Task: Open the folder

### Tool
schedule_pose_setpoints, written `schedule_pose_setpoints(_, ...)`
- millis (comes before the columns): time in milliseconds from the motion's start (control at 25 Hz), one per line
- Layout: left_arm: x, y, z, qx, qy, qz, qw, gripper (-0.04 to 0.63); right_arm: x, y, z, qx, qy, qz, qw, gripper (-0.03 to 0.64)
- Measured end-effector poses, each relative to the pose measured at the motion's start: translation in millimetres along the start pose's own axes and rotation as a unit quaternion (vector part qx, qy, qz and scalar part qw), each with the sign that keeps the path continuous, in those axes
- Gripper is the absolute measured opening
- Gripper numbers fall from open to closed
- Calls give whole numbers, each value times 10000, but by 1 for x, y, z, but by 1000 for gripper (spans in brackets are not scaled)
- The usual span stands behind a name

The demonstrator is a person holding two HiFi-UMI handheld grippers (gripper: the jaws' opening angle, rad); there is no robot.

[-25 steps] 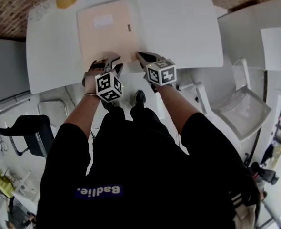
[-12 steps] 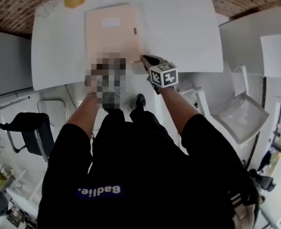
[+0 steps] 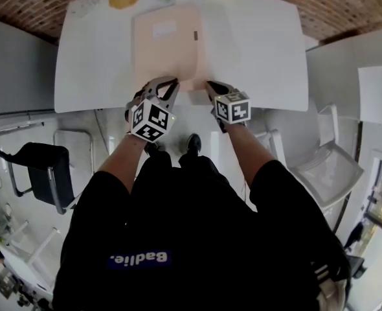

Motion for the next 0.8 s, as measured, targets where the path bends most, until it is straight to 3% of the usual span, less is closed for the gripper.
schedule_pose_setpoints(80,-3,-11,-12,-117,-509,224,9984,20,0,0,0,38,-14,-12,10000,28)
schedule_pose_setpoints(160,-6,-25,-28,-224,-1168,482,9917,18,0,1,0,82,-49,-32,9999,28)
schedule_pose_setpoints(280,-6,-45,-48,-377,-1936,838,9768,15,0,2,-1,134,-143,-97,9998,28)
schedule_pose_setpoints(560,9,-88,-85,-786,-3078,1311,9391,9,-1,1,-2,243,-253,-171,9992,28)
schedule_pose_setpoints(640,18,-99,-97,-875,-3486,1444,9219,9,0,1,-2,279,-284,-195,9990,28)
schedule_pose_setpoints(800,43,-121,-123,-1091,-4395,1722,8748,8,0,1,-1,353,-329,-236,9986,28)
Point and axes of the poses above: the fingertips, and each gripper's own axes: y forward along the fingers, z to its right, x out of its underside, the point moved 1 cm from there along -y, backward along the fingers, and after that the axes turned 9 degrees about -x, right-handed, at the moved point
